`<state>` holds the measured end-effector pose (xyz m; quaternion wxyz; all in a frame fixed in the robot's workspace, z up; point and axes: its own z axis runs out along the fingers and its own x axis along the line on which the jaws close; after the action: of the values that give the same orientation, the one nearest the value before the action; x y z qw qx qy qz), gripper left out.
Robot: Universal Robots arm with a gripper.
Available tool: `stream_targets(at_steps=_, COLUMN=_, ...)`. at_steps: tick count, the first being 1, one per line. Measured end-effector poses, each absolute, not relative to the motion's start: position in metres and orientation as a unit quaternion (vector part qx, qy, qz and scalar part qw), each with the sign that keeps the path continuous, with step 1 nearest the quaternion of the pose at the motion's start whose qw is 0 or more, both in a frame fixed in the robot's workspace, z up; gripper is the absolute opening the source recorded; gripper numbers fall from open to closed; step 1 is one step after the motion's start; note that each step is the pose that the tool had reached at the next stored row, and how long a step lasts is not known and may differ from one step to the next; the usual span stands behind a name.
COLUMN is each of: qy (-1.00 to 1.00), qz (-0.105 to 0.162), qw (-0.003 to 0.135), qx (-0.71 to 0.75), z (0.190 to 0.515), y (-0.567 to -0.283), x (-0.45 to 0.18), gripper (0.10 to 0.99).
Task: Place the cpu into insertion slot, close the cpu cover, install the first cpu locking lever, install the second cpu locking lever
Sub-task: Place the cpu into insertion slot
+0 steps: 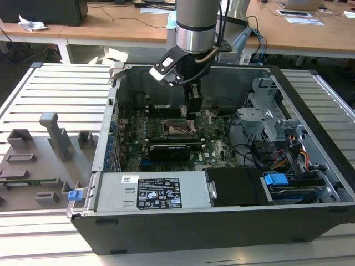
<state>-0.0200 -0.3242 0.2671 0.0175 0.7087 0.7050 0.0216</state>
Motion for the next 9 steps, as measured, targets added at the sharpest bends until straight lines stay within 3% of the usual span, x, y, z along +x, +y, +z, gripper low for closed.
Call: stream_targets(at_steps=9, qy=0.670, qz=0.020, qw=0.019, qx=0.742, z=0.2672, y=-0.3242, x=-0.0200, gripper=0.541)
